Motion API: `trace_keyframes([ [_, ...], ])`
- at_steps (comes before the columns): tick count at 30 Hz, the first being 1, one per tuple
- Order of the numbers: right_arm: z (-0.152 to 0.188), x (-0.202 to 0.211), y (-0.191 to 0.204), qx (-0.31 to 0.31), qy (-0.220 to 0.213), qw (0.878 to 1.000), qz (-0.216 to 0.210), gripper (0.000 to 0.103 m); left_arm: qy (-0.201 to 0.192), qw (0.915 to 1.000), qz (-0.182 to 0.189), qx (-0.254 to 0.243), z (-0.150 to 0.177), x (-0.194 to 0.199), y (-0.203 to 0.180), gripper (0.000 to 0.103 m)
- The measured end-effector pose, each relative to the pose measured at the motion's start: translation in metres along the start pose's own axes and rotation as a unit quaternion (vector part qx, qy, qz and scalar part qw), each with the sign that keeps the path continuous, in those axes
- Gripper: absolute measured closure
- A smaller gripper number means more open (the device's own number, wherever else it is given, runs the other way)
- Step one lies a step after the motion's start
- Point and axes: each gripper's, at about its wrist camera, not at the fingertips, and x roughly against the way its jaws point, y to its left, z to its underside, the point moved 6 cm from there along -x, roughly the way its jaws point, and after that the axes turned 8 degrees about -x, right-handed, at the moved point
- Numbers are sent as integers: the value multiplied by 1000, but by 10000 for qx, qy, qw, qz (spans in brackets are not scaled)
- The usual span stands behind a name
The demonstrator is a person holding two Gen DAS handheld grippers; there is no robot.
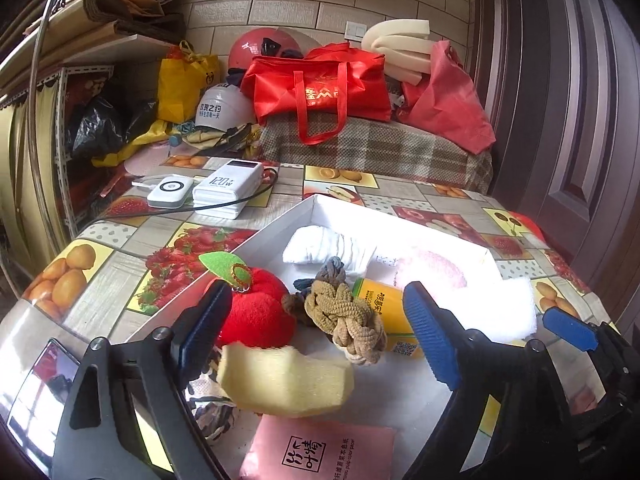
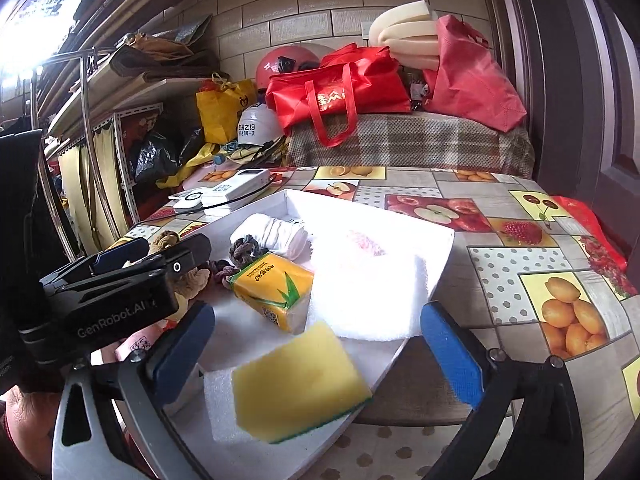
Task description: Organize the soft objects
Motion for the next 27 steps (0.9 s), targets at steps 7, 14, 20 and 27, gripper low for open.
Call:
trace_keyframes([
  [7,-1,5,8,185,-128,9997,47,0,-61,9999,-84,59,0,4,2,13],
  [14,-3,6,7,178,-185,9997,44,0,-59,9999,-117,60,1,4,3,13],
  [20,-5,17,6,138,-502,9986,118,0,-91,9998,-181,60,4,9,4,13],
  [27,-6,31,7,219,-855,9958,248,0,-135,9995,-281,24,8,21,0,13],
])
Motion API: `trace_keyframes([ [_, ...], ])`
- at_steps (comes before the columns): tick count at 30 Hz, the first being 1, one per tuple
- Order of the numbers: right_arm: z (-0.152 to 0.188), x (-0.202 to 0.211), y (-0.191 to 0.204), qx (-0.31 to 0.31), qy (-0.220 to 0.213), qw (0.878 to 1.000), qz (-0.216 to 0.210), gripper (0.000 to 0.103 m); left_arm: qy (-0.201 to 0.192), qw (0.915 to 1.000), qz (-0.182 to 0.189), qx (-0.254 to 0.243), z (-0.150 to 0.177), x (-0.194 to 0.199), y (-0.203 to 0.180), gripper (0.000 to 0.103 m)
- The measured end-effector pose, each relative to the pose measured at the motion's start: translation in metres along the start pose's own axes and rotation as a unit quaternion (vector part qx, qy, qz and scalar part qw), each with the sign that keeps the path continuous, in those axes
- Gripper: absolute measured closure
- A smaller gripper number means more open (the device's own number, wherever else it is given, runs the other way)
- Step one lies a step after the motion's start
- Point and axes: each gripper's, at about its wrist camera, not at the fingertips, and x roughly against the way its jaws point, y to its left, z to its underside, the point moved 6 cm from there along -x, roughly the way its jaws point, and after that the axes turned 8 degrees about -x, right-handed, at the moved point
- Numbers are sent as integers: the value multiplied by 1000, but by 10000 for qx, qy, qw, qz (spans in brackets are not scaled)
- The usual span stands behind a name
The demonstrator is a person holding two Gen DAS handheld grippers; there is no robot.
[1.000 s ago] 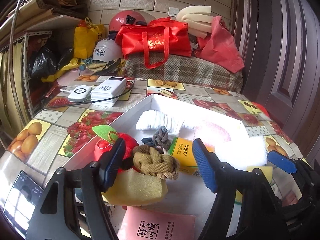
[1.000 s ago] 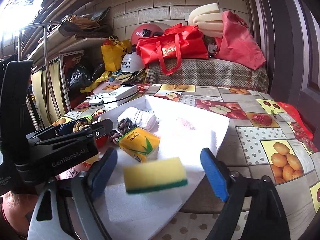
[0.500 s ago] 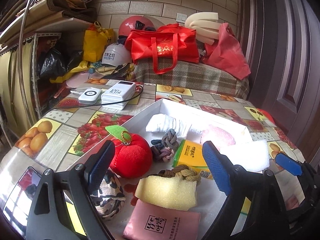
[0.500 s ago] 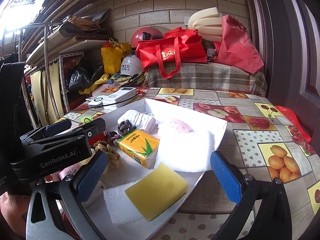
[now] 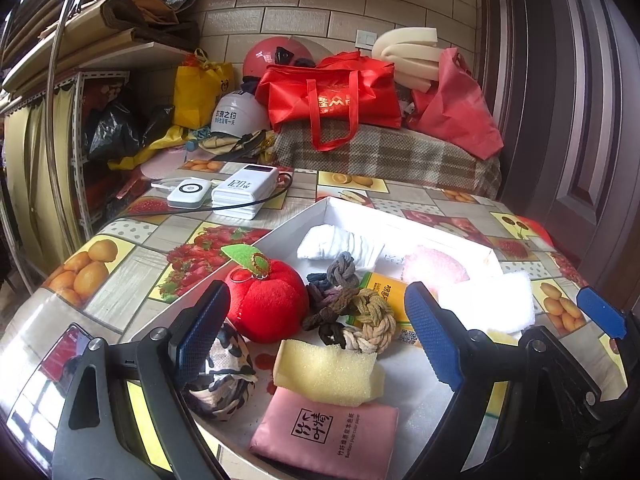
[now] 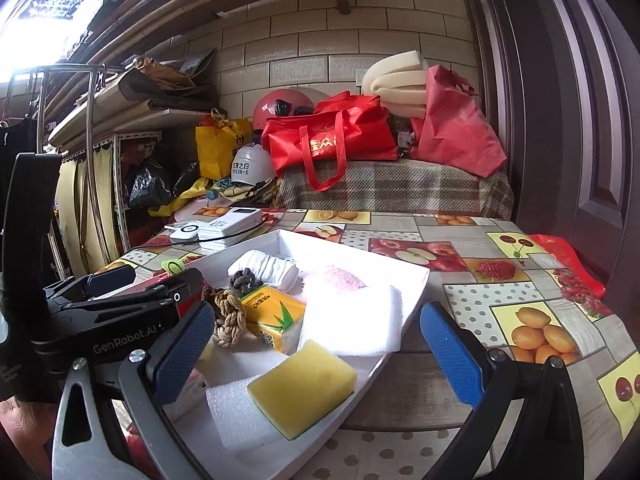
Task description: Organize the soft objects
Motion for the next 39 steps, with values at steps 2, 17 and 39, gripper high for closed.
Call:
trace_keyframes([
  [2,1,2,-1,7,-12,10000,63,0,-25,10000,-10,-29,1,4,-2,13],
  [17,16,55,-40,-132,33,9989,453,0,195,9978,337,-543,24,41,-40,13],
  [39,25,158,-144,-1034,-346,9732,2024,0,108,9913,-687,-1117,42,102,-70,13],
])
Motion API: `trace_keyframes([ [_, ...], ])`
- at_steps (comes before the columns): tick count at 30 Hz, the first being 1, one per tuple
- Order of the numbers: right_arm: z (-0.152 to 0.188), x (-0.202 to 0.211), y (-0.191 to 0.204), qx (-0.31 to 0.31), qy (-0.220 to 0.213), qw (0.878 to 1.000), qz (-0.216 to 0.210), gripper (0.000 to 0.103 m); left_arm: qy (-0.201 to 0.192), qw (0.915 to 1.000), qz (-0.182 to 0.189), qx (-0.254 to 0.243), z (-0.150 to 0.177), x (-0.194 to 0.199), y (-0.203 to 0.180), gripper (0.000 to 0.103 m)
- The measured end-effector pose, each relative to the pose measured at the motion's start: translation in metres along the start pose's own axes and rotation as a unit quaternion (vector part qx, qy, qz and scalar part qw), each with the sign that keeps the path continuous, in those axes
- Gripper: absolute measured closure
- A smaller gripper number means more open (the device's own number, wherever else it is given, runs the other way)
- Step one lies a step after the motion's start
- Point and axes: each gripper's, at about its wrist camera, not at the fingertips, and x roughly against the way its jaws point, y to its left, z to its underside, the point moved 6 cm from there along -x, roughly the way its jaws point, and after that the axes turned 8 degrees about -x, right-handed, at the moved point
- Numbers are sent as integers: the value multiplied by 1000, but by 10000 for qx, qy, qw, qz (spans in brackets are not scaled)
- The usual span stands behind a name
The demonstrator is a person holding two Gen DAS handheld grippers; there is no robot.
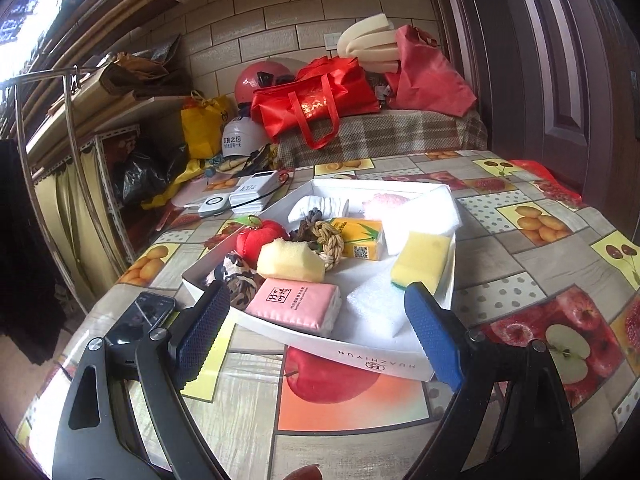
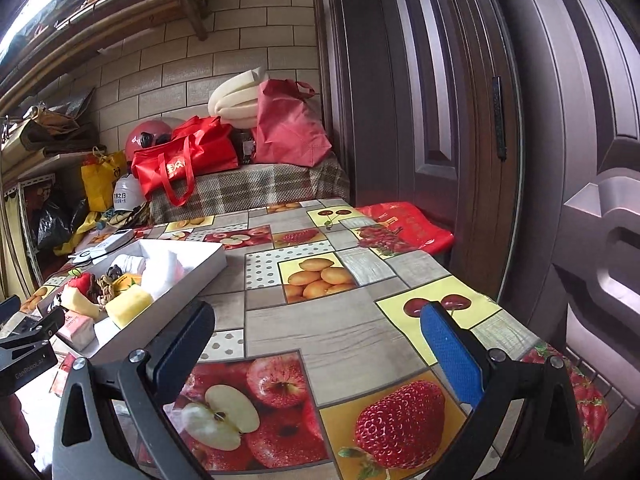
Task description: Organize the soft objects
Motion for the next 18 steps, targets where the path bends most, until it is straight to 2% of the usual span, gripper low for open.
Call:
trace_keyframes([
  [2,1,-3,-2,-34,61,10000,71,0,129,9998,155,47,0,-1,2,13],
  [7,6,-8,-3,-98,336,9992,-209,0,264,9996,65,3,-21,7,7,13],
  [12,6,-5,-7,-199,276,9993,-182,0,68,9994,311,95,-47,28,7,13],
  [18,4,-3,-3,-109,218,9995,-196,0,158,9987,434,227,-43,35,6,13],
])
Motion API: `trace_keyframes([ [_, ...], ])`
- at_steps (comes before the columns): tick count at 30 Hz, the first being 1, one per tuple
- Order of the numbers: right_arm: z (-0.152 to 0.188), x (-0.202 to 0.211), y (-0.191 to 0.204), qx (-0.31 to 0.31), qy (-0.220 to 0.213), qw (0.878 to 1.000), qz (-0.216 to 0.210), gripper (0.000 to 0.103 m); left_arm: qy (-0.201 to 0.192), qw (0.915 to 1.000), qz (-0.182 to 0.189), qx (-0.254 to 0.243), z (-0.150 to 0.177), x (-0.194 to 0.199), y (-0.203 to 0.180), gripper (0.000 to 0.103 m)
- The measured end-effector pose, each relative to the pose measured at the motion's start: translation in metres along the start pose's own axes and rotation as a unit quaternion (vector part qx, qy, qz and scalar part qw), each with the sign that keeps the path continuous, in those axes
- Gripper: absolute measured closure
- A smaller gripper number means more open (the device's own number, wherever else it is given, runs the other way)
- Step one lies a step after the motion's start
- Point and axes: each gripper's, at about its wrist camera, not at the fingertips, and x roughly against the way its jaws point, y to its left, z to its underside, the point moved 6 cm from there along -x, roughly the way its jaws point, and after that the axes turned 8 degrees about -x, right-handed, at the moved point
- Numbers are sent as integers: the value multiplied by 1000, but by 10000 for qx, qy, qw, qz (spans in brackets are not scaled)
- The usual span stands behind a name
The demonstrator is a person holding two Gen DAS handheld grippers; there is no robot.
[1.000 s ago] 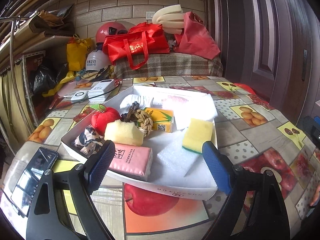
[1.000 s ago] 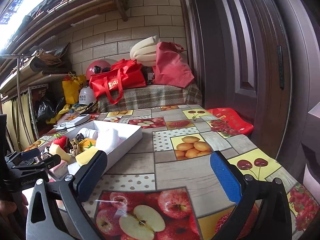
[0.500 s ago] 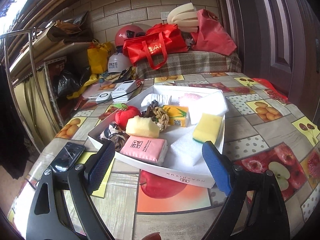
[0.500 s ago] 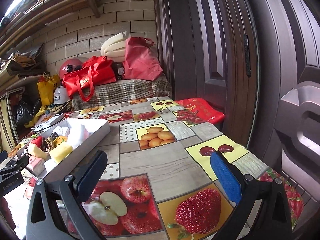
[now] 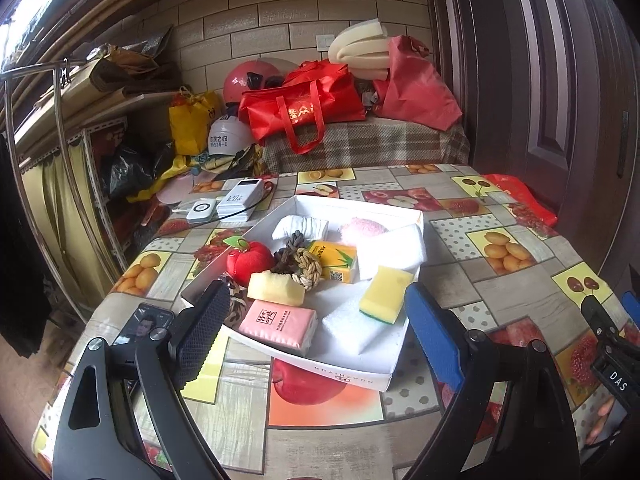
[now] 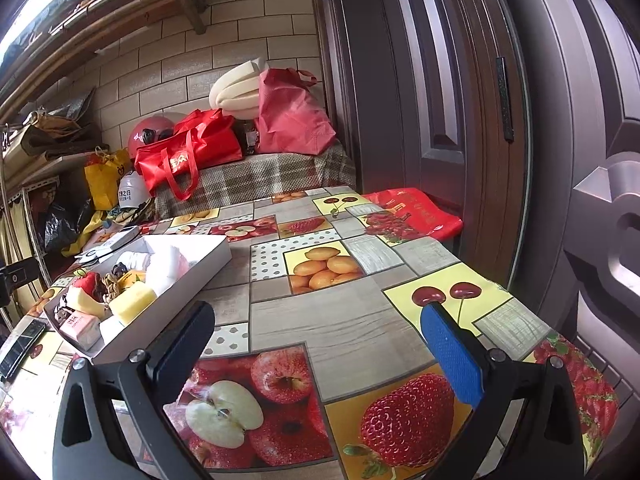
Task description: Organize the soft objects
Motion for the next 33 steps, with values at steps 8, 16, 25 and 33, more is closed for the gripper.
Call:
trace_keyframes([
  [8,-1,0,3,92,-27,10000,-22,0,396,9984,-195,366,9,-13,17,13],
  [16,0,1,5,137,-21,9999,-30,0,417,9982,-193,378,12,-13,20,13],
  [25,0,1,5,128,-7,9999,-35,0,489,9982,-99,319,14,-17,14,13],
  [33,0,1,5,128,1,9999,-33,0,542,9979,-13,348,18,-20,13,13],
])
